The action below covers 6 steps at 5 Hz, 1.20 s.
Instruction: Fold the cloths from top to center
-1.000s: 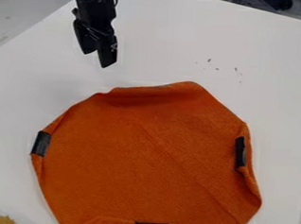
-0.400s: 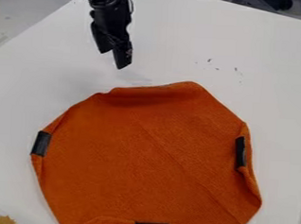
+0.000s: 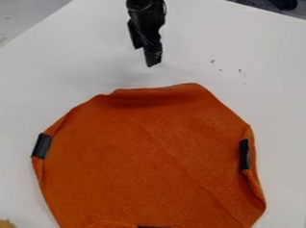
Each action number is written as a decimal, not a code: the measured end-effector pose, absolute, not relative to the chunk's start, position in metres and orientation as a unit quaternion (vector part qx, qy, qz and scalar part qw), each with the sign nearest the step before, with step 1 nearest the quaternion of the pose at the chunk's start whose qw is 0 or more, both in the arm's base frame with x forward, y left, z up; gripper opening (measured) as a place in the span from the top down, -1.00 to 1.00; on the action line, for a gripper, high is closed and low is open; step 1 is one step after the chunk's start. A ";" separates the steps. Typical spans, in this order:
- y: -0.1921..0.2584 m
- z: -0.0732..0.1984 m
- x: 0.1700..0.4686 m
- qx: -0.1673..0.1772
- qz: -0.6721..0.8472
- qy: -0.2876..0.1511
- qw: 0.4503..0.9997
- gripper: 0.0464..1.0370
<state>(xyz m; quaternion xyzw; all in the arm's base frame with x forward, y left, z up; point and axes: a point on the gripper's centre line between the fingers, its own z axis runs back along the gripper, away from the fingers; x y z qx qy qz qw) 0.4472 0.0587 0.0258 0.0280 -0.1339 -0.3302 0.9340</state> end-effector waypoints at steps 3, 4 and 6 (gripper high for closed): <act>0.038 0.026 0.419 0.049 -0.311 -0.119 0.942 -0.93; 0.043 0.055 0.408 0.069 -0.306 -0.112 0.943 -0.93; 0.038 0.050 0.395 0.046 -0.303 -0.095 0.947 -0.93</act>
